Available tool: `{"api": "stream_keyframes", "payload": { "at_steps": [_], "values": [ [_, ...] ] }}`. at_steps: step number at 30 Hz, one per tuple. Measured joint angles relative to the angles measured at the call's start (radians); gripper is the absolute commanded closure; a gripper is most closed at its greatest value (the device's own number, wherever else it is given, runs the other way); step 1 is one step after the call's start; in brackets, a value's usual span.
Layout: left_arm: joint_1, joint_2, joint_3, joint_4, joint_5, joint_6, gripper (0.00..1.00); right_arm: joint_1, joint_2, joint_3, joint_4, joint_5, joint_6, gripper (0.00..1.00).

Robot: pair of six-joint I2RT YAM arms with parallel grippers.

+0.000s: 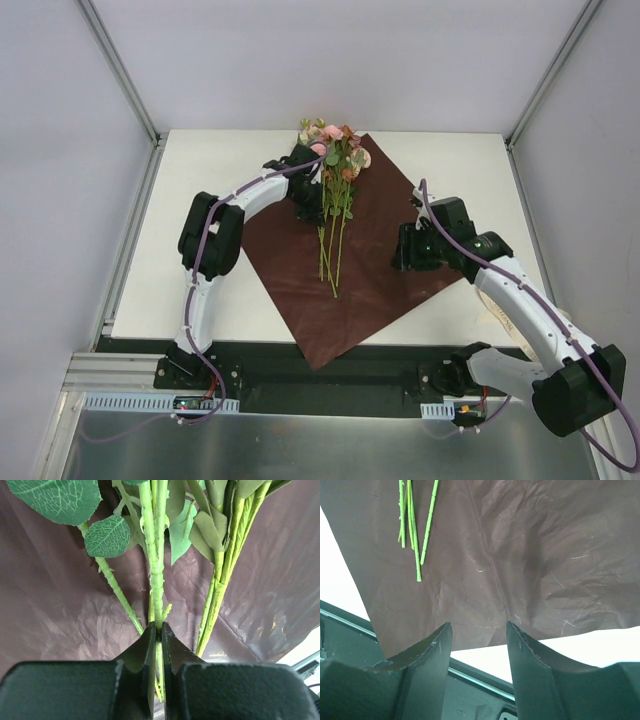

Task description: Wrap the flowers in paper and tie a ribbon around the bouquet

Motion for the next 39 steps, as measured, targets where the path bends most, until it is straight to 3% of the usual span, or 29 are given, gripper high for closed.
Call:
{"api": "stream_keyframes", "payload": {
  "at_steps": [3, 4, 11, 27, 39],
  "values": [
    [0.000, 0.011, 0.000, 0.006, 0.006, 0.003, 0.90, 0.012, 0.020, 0.000, 0.002, 0.000, 0.000, 0.49],
    [0.000, 0.013, 0.000, 0.006, 0.006, 0.005, 0.82, 0.017, 0.026, 0.000, 0.002, 0.000, 0.000, 0.49],
    [0.000, 0.013, 0.000, 0.009, 0.009, 0.023, 0.64, 0.056, 0.053, -0.001, 0.005, 0.017, -0.002, 0.49],
    [0.000, -0.100, -0.123, 0.013, -0.015, 0.082, 0.50, 0.233, 0.061, -0.071, 0.050, 0.085, -0.027, 0.48],
    [0.003, -0.265, -0.285, 0.046, -0.027, 0.090, 0.51, 0.539, 0.108, -0.072, 0.133, 0.150, -0.143, 0.44]
  ]
}}
